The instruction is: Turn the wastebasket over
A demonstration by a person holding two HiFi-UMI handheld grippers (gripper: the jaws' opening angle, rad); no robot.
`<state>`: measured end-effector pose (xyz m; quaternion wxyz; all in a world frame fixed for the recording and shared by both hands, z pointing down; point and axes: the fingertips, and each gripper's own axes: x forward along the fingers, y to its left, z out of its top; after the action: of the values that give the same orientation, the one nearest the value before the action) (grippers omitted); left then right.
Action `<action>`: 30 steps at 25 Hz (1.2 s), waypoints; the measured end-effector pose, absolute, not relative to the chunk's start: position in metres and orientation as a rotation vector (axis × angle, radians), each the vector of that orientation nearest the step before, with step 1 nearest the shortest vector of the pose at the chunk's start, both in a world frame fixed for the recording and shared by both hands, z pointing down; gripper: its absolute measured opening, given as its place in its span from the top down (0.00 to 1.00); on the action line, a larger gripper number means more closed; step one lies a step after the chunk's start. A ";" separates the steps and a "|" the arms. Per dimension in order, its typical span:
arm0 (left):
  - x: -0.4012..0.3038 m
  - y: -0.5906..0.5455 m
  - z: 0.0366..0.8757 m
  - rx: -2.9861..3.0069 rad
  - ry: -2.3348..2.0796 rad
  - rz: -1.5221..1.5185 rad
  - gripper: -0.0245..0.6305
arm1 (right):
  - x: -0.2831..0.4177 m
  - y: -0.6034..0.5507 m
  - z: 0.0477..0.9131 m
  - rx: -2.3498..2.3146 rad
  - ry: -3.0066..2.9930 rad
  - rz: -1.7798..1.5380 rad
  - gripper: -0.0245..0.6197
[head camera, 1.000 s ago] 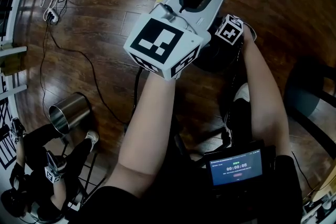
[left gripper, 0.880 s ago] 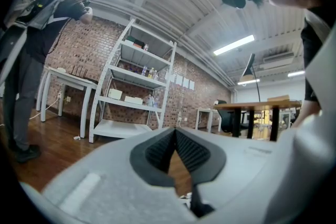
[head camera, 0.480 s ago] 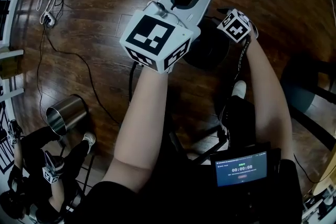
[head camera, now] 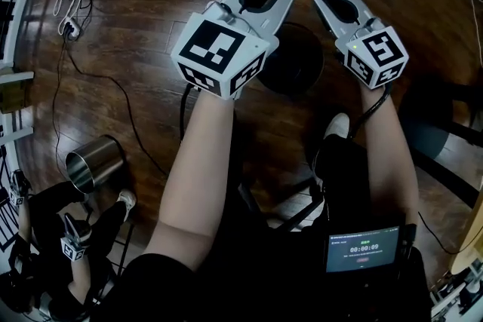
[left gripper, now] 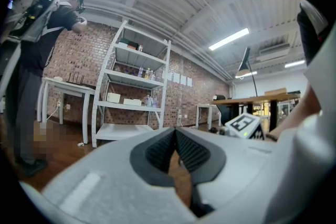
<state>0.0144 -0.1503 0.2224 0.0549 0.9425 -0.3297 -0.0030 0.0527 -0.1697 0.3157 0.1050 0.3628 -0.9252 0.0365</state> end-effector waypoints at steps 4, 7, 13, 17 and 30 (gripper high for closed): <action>0.020 -0.147 0.225 2.852 -0.980 -0.023 0.96 | 0.056 -0.138 0.251 1.172 -2.752 0.025 0.95; 0.031 -0.142 0.230 2.868 -0.933 0.011 0.96 | 0.058 -0.118 0.229 1.236 -2.770 -0.023 0.95; 0.037 -0.138 0.238 2.905 -0.937 0.078 0.96 | 0.072 -0.116 0.241 1.274 -2.850 0.113 0.95; 0.032 -0.133 0.240 2.894 -0.948 0.075 0.96 | 0.067 -0.116 0.239 1.216 -2.875 0.098 0.95; 0.017 -0.107 0.249 2.853 -0.946 0.021 0.96 | 0.035 -0.092 0.251 1.101 -2.927 0.012 0.95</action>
<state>0.0175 -0.1066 0.2485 0.0680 0.9470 -0.3140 0.0071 0.0354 -0.0919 0.2509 0.0069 0.3521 -0.9359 0.0037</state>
